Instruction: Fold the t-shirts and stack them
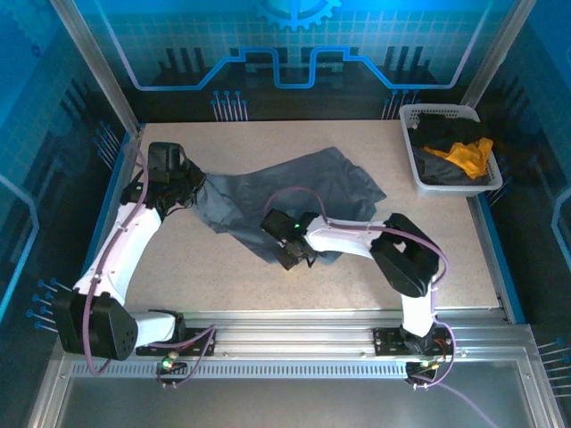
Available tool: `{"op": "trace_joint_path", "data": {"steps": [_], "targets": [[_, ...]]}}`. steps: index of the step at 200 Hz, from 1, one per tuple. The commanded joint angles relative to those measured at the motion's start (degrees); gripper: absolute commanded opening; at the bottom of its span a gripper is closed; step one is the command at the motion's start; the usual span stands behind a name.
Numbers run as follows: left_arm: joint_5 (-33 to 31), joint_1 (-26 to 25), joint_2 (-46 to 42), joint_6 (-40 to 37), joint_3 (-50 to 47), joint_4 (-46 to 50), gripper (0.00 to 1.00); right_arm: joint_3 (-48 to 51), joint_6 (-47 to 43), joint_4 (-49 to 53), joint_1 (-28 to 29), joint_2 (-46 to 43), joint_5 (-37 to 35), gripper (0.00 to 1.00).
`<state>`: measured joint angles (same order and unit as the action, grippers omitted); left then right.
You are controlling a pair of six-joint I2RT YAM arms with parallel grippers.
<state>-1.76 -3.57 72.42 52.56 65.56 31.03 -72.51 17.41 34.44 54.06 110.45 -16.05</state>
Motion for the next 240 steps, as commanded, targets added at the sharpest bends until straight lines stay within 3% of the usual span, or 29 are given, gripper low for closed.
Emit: {"op": "trace_joint_path", "data": {"steps": [1,16,27,63,106,177,209,240], "targets": [[0.7,1.23,0.09,-0.74,2.51,1.58,0.0,-0.26,-0.04,2.13,-1.28,0.13,-1.22,0.21],[0.97,1.54,0.35,-0.91,3.38,1.63,0.0,1.19,-0.03,1.6,-2.09,-4.42,-1.43,0.06],[1.21,1.77,0.65,-1.21,4.19,1.75,0.0,1.58,0.07,2.16,-3.07,-8.31,-1.22,0.0],[1.83,2.64,2.13,-1.6,7.27,1.58,0.0,0.8,-1.05,4.56,-7.65,-19.61,5.28,0.0],[2.55,3.47,4.46,-1.74,12.45,1.13,0.0,-3.57,-1.85,9.93,-16.03,-24.71,17.45,0.0],[3.86,4.28,3.93,1.84,23.06,-2.01,0.0,-19.68,-3.08,11.42,-28.11,-29.58,16.2,0.0],[3.28,4.28,-1.54,3.21,24.09,-7.17,0.0,-24.57,-5.54,6.19,-30.67,-33.91,15.15,0.0],[0.48,4.28,-9.03,2.35,24.13,-12.6,0.0,-24.89,-4.95,0.15,-34.32,-39.93,19.12,0.0]]}}
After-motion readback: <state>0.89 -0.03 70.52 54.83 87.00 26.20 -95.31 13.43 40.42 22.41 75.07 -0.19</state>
